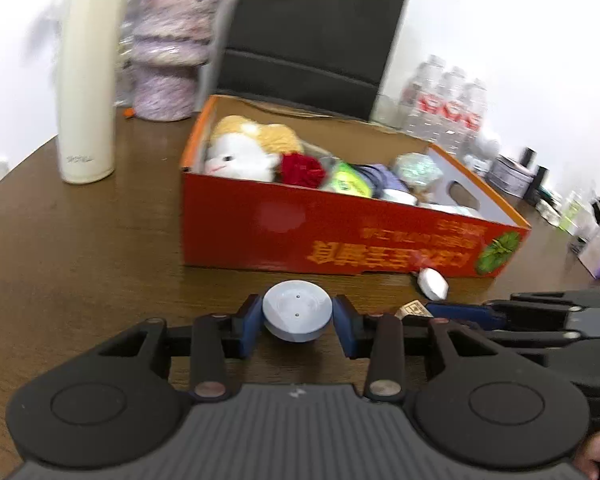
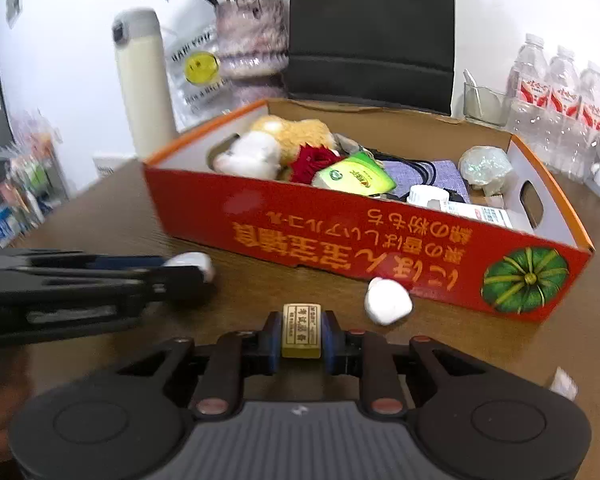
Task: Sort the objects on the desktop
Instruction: 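Carry the cap and yellow block over the box and open both tools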
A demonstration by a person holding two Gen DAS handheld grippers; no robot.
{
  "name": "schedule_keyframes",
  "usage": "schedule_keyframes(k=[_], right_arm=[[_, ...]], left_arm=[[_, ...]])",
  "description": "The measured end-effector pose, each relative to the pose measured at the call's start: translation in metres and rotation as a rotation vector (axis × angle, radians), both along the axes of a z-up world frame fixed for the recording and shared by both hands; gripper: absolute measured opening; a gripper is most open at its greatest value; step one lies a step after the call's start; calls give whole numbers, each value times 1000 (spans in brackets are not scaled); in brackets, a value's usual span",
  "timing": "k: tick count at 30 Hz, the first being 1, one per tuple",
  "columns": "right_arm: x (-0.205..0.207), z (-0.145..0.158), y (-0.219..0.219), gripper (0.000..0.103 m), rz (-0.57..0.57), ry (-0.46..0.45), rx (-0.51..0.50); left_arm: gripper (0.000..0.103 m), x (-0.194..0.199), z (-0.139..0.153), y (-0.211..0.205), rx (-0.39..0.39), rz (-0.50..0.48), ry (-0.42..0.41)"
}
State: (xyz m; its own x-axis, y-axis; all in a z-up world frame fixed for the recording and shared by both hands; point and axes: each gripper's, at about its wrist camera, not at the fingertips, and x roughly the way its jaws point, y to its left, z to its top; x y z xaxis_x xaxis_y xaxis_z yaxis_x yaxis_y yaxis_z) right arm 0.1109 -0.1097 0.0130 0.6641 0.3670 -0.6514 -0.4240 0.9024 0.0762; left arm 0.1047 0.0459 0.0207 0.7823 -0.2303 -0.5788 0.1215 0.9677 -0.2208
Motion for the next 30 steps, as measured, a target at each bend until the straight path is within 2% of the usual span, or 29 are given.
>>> schedule_keyframes(k=[3, 6, 11, 16, 20, 25, 30], right_arm=[[-25, 14, -8, 19, -10, -49, -4], [-45, 31, -30, 19, -48, -86, 25], [-70, 49, -68, 19, -101, -142, 51], [-102, 63, -80, 19, -87, -200, 98], [-135, 61, -82, 19, -22, -264, 139], [-162, 53, -81, 19, -32, -249, 137], [-176, 54, -84, 19, -36, -269, 150]], left_arm=[[39, 1, -3, -5, 3, -27, 0], [39, -9, 4, -10, 23, 8, 1], [39, -62, 33, -34, 77, 19, -120], [39, -109, 50, -47, 111, 69, -167], [39, -141, 51, -48, 102, 115, -168], [40, -166, 49, -47, 84, 174, -140], [40, -173, 54, -51, 99, 184, -163]])
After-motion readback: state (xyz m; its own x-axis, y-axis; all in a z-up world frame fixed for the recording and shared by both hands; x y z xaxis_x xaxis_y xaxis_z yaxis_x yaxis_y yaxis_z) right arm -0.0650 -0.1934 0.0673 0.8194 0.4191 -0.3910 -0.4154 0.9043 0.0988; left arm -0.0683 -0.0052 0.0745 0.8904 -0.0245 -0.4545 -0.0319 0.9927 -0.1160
